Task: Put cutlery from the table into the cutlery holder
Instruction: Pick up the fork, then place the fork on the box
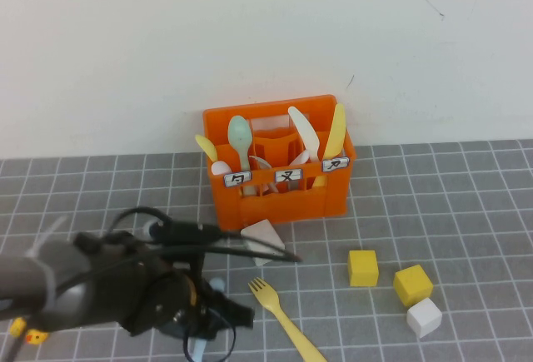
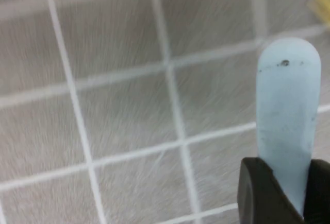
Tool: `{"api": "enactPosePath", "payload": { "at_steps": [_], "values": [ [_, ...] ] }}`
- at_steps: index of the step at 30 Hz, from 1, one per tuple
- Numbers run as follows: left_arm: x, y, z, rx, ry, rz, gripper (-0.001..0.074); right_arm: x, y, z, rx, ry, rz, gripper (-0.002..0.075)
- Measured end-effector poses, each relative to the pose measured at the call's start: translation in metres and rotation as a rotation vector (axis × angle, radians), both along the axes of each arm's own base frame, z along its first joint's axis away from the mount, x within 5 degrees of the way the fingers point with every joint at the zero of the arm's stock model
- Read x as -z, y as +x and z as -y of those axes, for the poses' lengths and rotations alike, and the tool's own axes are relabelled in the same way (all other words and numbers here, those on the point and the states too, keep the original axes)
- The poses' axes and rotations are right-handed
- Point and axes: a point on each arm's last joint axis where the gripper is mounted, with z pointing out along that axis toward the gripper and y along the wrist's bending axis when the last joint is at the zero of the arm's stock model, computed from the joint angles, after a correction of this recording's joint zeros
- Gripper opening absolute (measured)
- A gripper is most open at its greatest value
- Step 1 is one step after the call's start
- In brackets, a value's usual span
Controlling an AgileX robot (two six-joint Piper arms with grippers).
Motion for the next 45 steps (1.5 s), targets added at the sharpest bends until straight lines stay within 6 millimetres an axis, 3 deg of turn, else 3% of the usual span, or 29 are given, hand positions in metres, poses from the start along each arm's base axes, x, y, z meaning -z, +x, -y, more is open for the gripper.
{"api": "enactPosePath", "payload": {
  "at_steps": [11, 19, 26, 32, 38, 45],
  "values": [
    [-0.094, -0.005, -0.003, 0.104, -0.167, 0.382, 0.0148, 0.000, 0.000, 0.000, 0.000, 0.000, 0.000, -0.0001],
    [-0.134, 0.008, 0.005, 0.159, -0.434, 0.727, 0.0148, 0.000, 0.000, 0.000, 0.000, 0.000, 0.000, -0.0001],
    [-0.144, 0.036, -0.010, 0.039, -0.667, 0.978, 0.0148, 0.000, 0.000, 0.000, 0.000, 0.002, 0.000, -0.0001],
    [-0.134, 0.052, -0.015, 0.021, -0.760, 1.141, 0.0148, 0.000, 0.000, 0.000, 0.000, 0.002, 0.000, -0.0001],
    [-0.117, 0.066, -0.013, -0.015, -0.762, 1.150, 0.0148, 0.000, -0.001, -0.001, -0.006, 0.004, -0.005, -0.0001],
    [-0.116, 0.093, 0.000, 0.017, -0.708, 1.134, 0.0148, 0.000, -0.001, -0.001, -0.008, 0.004, -0.006, -0.0001]
  ]
}}
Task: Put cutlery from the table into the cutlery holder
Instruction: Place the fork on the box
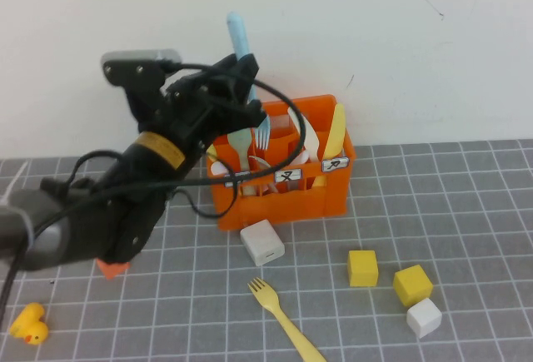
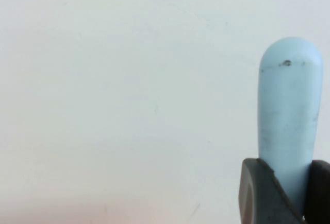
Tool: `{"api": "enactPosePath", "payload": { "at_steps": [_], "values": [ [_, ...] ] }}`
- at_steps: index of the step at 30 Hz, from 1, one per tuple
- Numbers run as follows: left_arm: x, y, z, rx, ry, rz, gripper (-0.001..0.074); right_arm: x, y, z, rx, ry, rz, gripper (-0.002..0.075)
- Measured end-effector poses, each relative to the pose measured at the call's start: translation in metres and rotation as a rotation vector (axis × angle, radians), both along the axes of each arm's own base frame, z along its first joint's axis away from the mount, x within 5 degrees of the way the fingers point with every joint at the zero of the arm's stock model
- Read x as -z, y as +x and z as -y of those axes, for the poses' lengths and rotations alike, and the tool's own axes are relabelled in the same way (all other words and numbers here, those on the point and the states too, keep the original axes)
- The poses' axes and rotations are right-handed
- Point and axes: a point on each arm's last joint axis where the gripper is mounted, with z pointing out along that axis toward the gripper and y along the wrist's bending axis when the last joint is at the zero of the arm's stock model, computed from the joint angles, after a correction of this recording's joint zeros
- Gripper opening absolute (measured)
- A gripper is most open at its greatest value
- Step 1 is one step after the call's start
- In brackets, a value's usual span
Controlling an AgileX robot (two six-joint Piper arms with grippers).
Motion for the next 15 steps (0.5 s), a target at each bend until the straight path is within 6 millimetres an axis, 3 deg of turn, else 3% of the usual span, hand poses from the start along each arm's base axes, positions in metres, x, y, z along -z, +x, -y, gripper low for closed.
{"api": "enactPosePath", "payload": {
  "at_steps": [6, 15],
  "values": [
    [0.009, 0.019, 0.009, 0.002, 0.052, 0.043, 0.0148, 0.000, 0.000, 0.000, 0.000, 0.000, 0.000, -0.0001],
    [0.056, 0.033, 0.016, -0.013, 0.196, 0.105, 0.0146, 0.001, -0.002, -0.002, -0.024, 0.009, -0.023, -0.0001]
  ]
}}
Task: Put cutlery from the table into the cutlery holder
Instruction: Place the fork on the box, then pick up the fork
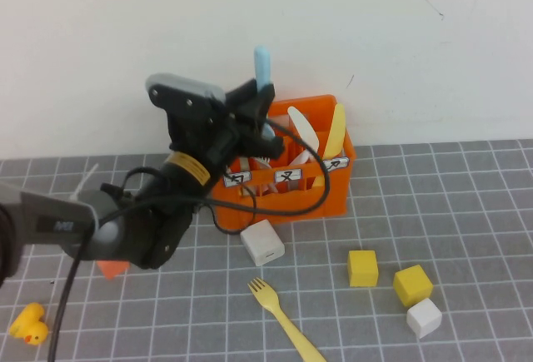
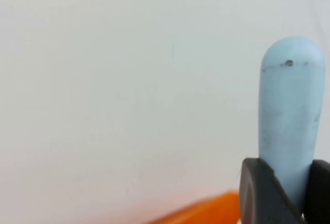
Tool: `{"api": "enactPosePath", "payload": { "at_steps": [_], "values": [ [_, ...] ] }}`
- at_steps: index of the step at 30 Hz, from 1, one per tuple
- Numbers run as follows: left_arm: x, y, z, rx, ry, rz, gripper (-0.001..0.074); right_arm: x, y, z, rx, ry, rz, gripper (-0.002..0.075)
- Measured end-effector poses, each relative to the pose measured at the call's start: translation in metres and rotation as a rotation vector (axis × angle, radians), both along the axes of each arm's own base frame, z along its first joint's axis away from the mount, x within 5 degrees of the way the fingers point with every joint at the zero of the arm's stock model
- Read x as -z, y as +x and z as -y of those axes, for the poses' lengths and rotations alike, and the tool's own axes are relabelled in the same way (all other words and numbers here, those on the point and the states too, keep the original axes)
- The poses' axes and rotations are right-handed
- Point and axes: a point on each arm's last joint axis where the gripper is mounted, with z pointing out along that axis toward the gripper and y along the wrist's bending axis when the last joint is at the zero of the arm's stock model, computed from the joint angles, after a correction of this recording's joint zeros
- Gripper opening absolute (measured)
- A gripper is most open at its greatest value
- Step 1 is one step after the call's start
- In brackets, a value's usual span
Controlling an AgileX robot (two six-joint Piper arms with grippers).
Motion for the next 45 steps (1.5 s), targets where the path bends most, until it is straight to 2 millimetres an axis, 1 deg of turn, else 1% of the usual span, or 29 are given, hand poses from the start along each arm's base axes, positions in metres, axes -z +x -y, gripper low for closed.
{"api": "enactPosePath", "payload": {
  "at_steps": [2, 5, 9, 18, 21, 25, 27, 30, 32, 34, 36, 40, 42, 43, 45],
  "values": [
    [0.011, 0.001, 0.001, -0.004, 0.036, -0.008, 0.0146, 0.000, 0.000, 0.000, -0.004, 0.002, -0.005, -0.0001],
    [0.018, 0.002, 0.001, -0.006, 0.055, -0.015, 0.0146, 0.000, -0.001, -0.001, -0.007, 0.003, -0.008, -0.0001],
    [0.018, 0.003, 0.001, -0.008, 0.061, -0.011, 0.0146, 0.000, -0.001, 0.000, -0.005, 0.003, -0.009, -0.0001],
    [0.013, 0.006, 0.002, -0.007, 0.052, 0.013, 0.0146, 0.000, -0.001, -0.001, -0.007, 0.005, -0.013, -0.0001],
    [0.013, 0.006, 0.002, -0.007, 0.052, 0.013, 0.0188, 0.000, -0.001, -0.001, -0.007, 0.005, -0.013, -0.0001],
    [0.013, 0.006, 0.003, 0.002, 0.028, 0.000, 0.0296, 0.000, -0.001, -0.001, -0.007, 0.006, -0.014, -0.0001],
    [0.013, 0.006, 0.003, 0.003, 0.022, -0.004, 0.0326, 0.000, -0.001, -0.001, -0.006, 0.007, -0.015, -0.0001],
    [0.013, 0.006, 0.003, 0.001, 0.021, -0.004, 0.0344, 0.000, -0.001, -0.001, -0.006, 0.007, -0.015, -0.0001],
    [0.011, 0.005, 0.003, -0.001, 0.034, 0.009, 0.0338, 0.000, -0.001, -0.001, -0.006, 0.007, -0.015, -0.0001],
    [0.002, 0.005, 0.002, -0.005, 0.031, 0.026, 0.0309, 0.001, -0.001, 0.000, -0.013, -0.008, -0.010, -0.0001],
    [-0.015, 0.002, 0.001, -0.009, 0.031, 0.051, 0.0257, 0.001, -0.001, 0.001, -0.010, -0.022, -0.002, -0.0001],
    [-0.062, -0.011, -0.003, 0.000, 0.109, 0.037, 0.0130, 0.001, 0.000, 0.002, -0.001, -0.034, 0.009, -0.0001],
    [-0.084, -0.021, -0.009, -0.016, 0.171, -0.019, 0.0059, 0.001, 0.000, 0.002, -0.001, -0.036, 0.009, -0.0001],
    [-0.092, -0.026, -0.012, -0.025, 0.188, -0.051, 0.0042, 0.001, 0.000, 0.002, -0.001, -0.038, 0.009, -0.0001],
    [-0.115, -0.041, -0.022, -0.056, 0.211, -0.127, 0.0018, 0.001, 0.000, 0.002, 0.006, -0.032, 0.002, -0.0001]
  ]
}}
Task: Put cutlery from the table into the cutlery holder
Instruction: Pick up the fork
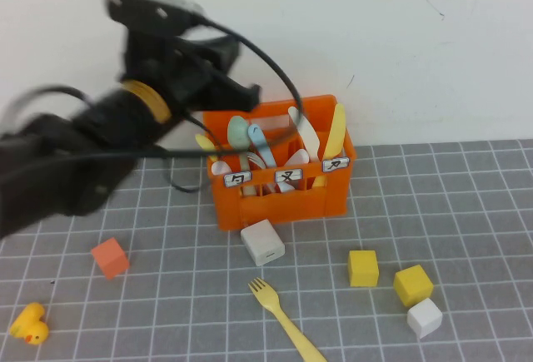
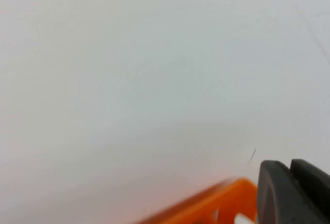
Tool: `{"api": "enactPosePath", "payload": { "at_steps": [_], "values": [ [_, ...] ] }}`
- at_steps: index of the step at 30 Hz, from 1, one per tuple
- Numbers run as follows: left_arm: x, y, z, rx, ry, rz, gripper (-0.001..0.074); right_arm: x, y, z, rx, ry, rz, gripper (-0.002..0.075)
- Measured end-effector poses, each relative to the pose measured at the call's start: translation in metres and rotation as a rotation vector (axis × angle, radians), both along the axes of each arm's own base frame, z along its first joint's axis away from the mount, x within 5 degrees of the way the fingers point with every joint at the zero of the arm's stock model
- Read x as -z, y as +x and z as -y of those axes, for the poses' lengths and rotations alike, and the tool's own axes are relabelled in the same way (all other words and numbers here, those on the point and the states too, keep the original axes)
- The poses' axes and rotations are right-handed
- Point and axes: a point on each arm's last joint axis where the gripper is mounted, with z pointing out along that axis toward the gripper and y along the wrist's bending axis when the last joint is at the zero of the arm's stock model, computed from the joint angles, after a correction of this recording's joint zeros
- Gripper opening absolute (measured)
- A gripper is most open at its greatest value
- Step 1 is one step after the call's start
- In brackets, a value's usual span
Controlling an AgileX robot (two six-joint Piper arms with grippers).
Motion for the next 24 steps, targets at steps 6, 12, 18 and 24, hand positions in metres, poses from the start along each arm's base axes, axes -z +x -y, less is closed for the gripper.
{"api": "enactPosePath", "payload": {
  "at_steps": [6, 12, 18, 24],
  "values": [
    [-0.054, -0.057, -0.036, -0.132, 0.008, -0.206, 0.0003, -0.010, 0.002, 0.000, 0.013, 0.007, 0.012, -0.0001],
    [-0.065, -0.110, -0.064, -0.205, 0.045, -0.314, 0.0000, -0.033, 0.008, 0.003, 0.072, 0.020, 0.070, -0.0001],
    [-0.045, -0.165, -0.090, -0.244, 0.072, -0.398, 0.0000, -0.049, 0.020, 0.004, 0.101, 0.060, 0.051, -0.0001],
    [-0.028, -0.198, -0.105, -0.259, 0.070, -0.433, 0.0000, -0.044, 0.036, 0.003, 0.105, 0.091, -0.097, 0.0001]
  ]
}}
